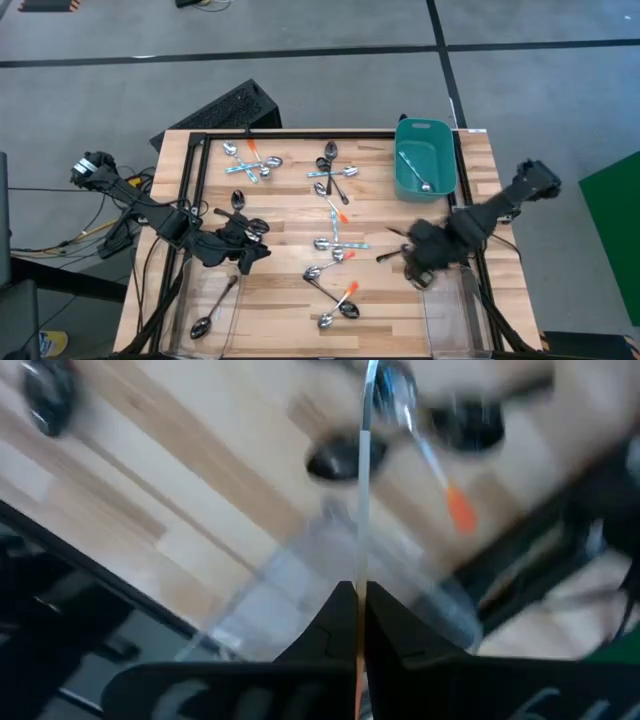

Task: Sort silverware by color (type)
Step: Put the orange spoon into the right transparent bin, then put the blue spoon in the blue bin

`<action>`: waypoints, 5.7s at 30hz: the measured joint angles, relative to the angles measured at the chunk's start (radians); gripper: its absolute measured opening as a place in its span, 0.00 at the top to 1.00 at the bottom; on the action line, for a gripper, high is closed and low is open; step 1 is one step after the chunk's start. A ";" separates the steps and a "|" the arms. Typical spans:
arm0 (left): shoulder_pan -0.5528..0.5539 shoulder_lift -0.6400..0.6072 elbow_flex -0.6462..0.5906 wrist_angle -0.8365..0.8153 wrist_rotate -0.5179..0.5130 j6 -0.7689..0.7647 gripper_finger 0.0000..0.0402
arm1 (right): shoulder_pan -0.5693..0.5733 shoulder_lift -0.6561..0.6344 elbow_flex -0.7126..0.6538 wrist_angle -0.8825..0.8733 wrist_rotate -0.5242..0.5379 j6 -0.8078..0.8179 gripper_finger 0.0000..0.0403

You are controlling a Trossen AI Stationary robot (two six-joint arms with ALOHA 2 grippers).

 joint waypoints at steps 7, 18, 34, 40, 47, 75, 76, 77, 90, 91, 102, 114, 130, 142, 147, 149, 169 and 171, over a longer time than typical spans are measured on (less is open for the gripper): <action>0.050 0.000 0.000 0.000 0.000 0.054 0.72 | 0.320 -0.048 -0.100 0.047 -0.001 0.453 0.96; 0.185 0.000 0.000 0.020 0.087 0.132 0.72 | 0.561 0.088 -0.121 0.222 -0.005 0.706 0.96; 0.245 0.000 0.000 0.037 0.112 0.220 0.66 | 0.563 0.162 -0.120 0.338 -0.003 0.762 0.63; 0.245 0.000 0.000 0.056 0.113 0.246 0.66 | 0.518 0.077 -0.119 0.311 0.159 0.701 0.50; 0.231 0.000 0.000 0.151 0.066 0.321 0.66 | 0.336 0.040 -0.119 0.284 0.344 0.436 0.52; 0.060 0.000 0.000 0.096 0.080 0.306 0.66 | -0.095 0.270 -0.120 0.827 0.312 -0.045 0.54; 0.056 0.000 0.000 0.086 0.079 0.306 0.66 | -0.097 0.269 -0.120 0.845 0.339 -0.026 0.54; 0.054 0.000 0.000 0.074 0.078 0.306 0.66 | -0.100 0.268 -0.119 0.869 0.362 -0.013 0.54; 0.050 0.000 0.000 -0.066 0.117 0.236 0.66 | -0.139 0.247 -0.119 0.952 0.365 0.052 0.55; 0.043 0.000 0.000 -0.067 0.130 0.229 0.66 | -0.140 0.247 -0.119 0.952 0.365 0.052 0.55; -0.136 0.000 0.000 -0.069 -0.040 0.127 0.66 | -0.216 0.247 -0.054 0.922 0.366 -0.022 0.63; -0.238 0.000 0.000 -0.070 -0.152 0.025 0.66 | -0.274 0.247 -0.018 0.856 0.366 -0.093 0.68; -0.201 0.000 0.000 -0.067 -0.242 0.061 0.66 | -0.348 0.249 -0.039 0.834 0.366 -0.496 0.70; 0.001 0.000 0.000 0.042 -0.192 0.135 0.66 | -0.510 0.250 -0.039 0.870 0.361 -0.604 0.70; 0.133 0.000 0.000 0.082 -0.136 0.167 0.66 | -0.611 0.250 -0.039 0.913 0.224 -0.816 0.70; 0.190 0.000 0.000 0.083 -0.115 0.167 0.66 | -0.653 0.250 -0.039 0.925 0.132 -0.903 0.70; 0.499 0.000 0.000 0.118 0.047 0.276 0.66 | -0.889 0.431 -0.038 0.845 0.105 -0.910 0.70; 0.543 0.000 0.000 0.115 0.119 0.318 0.66 | -0.889 0.435 -0.038 0.841 0.105 -0.894 0.70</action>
